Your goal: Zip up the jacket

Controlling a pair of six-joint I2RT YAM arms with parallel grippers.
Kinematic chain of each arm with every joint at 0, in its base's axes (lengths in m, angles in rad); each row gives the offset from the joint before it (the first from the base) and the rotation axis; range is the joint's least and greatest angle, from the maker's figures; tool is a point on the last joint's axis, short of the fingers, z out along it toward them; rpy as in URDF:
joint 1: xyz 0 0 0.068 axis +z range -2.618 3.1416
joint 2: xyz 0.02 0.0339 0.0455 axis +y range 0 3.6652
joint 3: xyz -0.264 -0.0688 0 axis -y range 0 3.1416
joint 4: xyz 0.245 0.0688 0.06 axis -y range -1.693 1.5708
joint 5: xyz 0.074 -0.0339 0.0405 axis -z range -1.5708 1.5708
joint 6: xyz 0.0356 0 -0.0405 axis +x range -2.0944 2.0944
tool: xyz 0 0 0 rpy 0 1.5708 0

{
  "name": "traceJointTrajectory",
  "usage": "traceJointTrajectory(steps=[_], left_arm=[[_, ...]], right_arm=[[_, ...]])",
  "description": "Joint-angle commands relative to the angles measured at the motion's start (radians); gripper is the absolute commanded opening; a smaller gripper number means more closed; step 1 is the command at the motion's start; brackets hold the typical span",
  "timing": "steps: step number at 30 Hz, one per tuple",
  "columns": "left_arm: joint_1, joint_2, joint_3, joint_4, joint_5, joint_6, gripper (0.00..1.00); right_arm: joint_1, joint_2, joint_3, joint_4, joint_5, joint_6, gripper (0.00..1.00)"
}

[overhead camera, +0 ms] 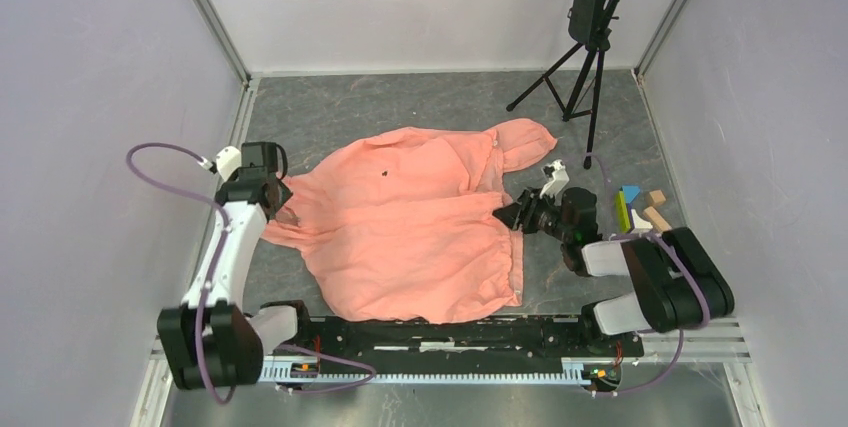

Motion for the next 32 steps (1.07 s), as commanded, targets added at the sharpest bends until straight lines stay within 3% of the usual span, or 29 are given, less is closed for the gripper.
traceJointTrajectory(steps=[1,2,5,8,11,13,18,23,27,32], left_arm=[[0.006,-0.185,0.009,0.060,-0.037,0.034,0.89],[0.005,-0.218,-0.003,0.099,0.024,0.080,0.99],[0.005,-0.336,-0.039,0.190,0.304,0.186,1.00],[0.005,-0.431,-0.058,0.297,0.737,0.244,1.00],[-0.003,-0.473,-0.022,0.391,1.063,0.185,1.00],[-0.053,-0.470,0.110,0.355,1.209,0.234,1.00],[-0.300,-0.502,0.457,0.161,1.182,0.419,1.00],[-0.326,-0.616,0.545,0.191,1.036,0.445,1.00],[-0.326,-0.701,0.485,0.302,0.918,0.432,1.00],[-0.326,-0.670,0.536,0.268,0.901,0.440,1.00]], right_arm=[[0.051,-0.171,0.073,-0.395,0.222,-0.193,0.60],[0.060,-0.239,0.064,-0.479,0.256,-0.212,0.65],[0.094,-0.450,0.087,-0.763,0.389,-0.290,0.80],[0.099,-0.621,0.196,-1.036,0.461,-0.377,0.97],[0.100,-0.786,0.353,-1.212,0.408,-0.440,0.98],[0.099,-0.874,0.486,-1.314,0.436,-0.458,0.98],[0.100,-0.929,0.899,-1.546,0.679,-0.526,0.98],[0.099,-0.942,1.152,-1.601,0.815,-0.541,0.98],[0.099,-1.011,1.150,-1.525,0.867,-0.550,0.98],[0.098,-1.073,1.018,-1.367,0.816,-0.585,0.98]])
